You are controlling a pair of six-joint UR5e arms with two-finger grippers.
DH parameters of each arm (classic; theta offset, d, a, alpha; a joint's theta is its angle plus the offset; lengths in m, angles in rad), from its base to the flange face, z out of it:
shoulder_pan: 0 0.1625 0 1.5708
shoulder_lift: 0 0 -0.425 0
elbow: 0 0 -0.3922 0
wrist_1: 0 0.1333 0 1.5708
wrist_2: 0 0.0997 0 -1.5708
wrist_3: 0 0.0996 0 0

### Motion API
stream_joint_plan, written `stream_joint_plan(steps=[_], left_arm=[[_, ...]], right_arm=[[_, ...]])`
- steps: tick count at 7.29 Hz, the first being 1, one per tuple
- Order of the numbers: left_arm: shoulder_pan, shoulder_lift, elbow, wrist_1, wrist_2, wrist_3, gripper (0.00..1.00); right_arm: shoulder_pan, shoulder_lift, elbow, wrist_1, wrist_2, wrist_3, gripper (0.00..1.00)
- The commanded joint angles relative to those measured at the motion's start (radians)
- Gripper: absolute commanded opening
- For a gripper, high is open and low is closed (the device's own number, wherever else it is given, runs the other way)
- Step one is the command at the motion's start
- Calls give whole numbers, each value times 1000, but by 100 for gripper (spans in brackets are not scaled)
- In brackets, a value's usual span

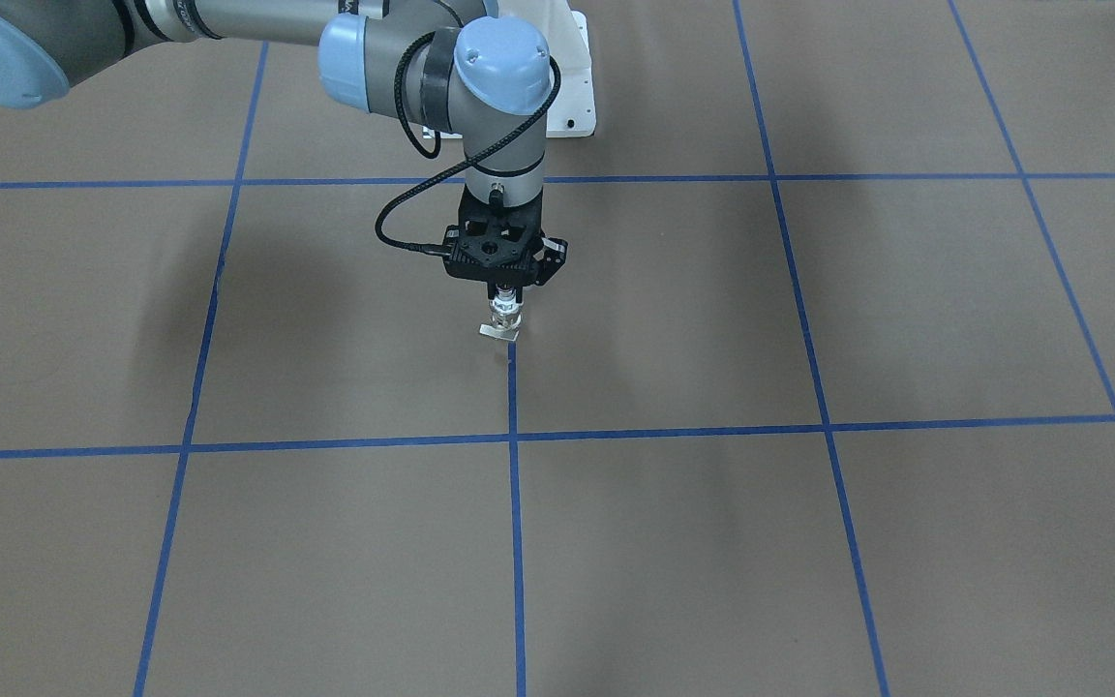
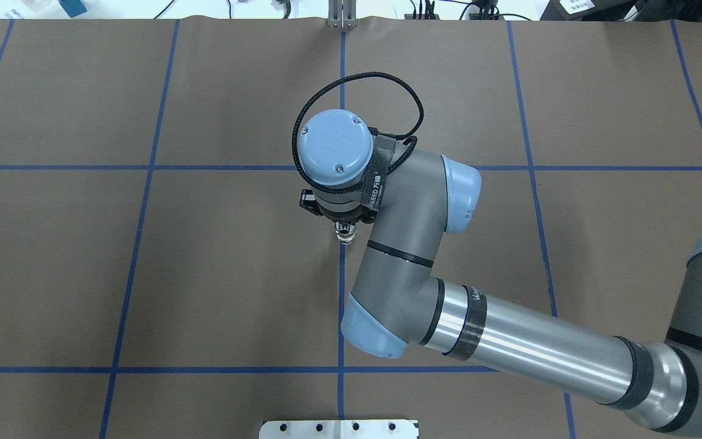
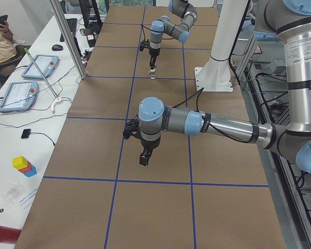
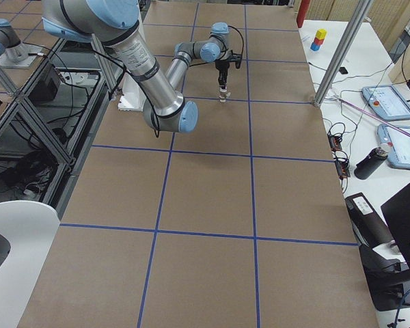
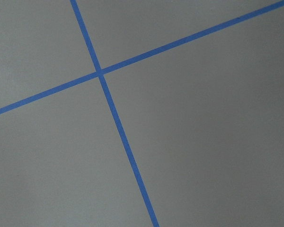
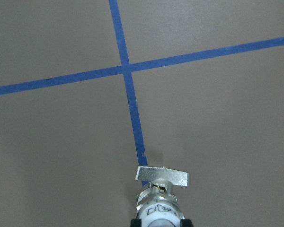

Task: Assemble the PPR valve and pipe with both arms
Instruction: 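Press the silver fitting down into the white valve opening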

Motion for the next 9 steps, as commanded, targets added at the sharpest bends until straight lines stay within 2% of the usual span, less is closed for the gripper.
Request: stream_joint_plan(steps=[1, 3, 4, 5, 6, 9], left_arm=[[0, 0, -2, 0, 0, 0, 100], [0, 0, 0, 0, 0, 0, 100], [0, 0, 0, 0, 0, 0, 100], [0, 0, 0, 0, 0, 0, 100], [0, 0, 0, -2, 0, 0, 100], [0, 0, 0, 0, 0, 0, 100]], right_arm=[[0, -2, -1, 2, 0, 0, 0], [0, 0, -1, 2, 0, 0, 0], [0, 0, 1, 2, 0, 0, 18], [0, -3, 4, 2, -11, -2, 94], [0, -2, 5, 2, -21, -3, 100], [0, 0, 10, 2, -21, -17, 100]])
